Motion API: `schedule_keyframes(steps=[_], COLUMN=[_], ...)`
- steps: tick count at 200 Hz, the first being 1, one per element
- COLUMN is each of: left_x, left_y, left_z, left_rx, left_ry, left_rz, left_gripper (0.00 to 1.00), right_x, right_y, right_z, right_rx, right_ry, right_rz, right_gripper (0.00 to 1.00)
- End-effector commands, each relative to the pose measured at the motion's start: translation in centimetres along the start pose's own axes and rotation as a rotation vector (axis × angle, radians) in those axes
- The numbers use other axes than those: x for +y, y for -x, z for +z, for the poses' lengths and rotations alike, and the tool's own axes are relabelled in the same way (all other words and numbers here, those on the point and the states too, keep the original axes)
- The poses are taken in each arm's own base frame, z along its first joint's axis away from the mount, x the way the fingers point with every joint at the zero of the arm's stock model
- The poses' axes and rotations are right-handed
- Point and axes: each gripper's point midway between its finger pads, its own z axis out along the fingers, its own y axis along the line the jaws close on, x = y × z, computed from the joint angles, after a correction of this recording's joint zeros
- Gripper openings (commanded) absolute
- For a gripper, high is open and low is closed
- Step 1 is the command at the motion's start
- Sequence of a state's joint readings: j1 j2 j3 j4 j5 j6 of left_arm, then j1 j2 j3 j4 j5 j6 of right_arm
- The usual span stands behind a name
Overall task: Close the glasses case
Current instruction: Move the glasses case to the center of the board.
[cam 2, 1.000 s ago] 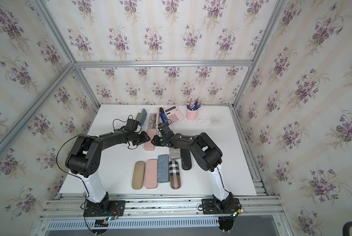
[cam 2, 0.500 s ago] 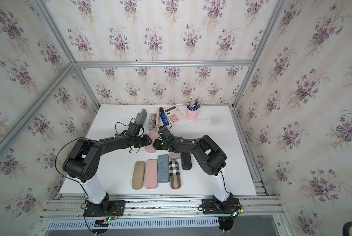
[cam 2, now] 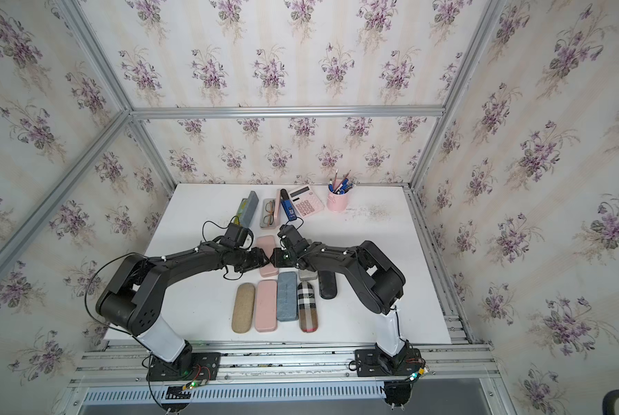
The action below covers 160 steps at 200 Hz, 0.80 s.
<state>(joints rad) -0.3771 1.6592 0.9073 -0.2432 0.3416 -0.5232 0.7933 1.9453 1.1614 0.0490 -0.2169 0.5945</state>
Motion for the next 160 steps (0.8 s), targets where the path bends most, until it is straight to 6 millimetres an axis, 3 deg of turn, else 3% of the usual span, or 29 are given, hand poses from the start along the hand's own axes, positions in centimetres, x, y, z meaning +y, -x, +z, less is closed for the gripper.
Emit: schedule_keyframes(steps=[1,31,56,98,142,160], left_x=[-0.1,-0.1,2.6,6.3,12.1,13.6], left_y=[0.9,3.5,7.1,13.1,17.2,18.8], left_z=[-1.9,-4.9,-7.3,-10.4,-8.7,-7.3], left_rx=[-0.032,-0.099,-0.181,-0.295,-0.313,-0.303], left_ry=[0.026,0.010,-0.004,-0.014,0.086,0.123], left_rz=[0.022,-0.004,-0.131,-0.251,-0.344,-0.349], left_gripper=[0.78,0.86,0.91,0.91,0.87,0.76], right_x=[2.0,3.1,4.4,6.7,7.6,7.7], right_y=[1.9,3.8,5.8,10.0,13.6,14.8], right_z=[-1.6,-3.5,-4.6,-2.9,1.0,2.4], right_rx=[-0.059,-0.100,-0.143,-0.165,-0.166,-0.170], right_ry=[0.048,0.043,0.080,0.139,0.221,0.239], right_rz=[-0.035,-0.063,-0.078,-0.108,-0.086,-0.076], right_gripper=[0.38,0.41,0.43,0.44,0.49,0.50])
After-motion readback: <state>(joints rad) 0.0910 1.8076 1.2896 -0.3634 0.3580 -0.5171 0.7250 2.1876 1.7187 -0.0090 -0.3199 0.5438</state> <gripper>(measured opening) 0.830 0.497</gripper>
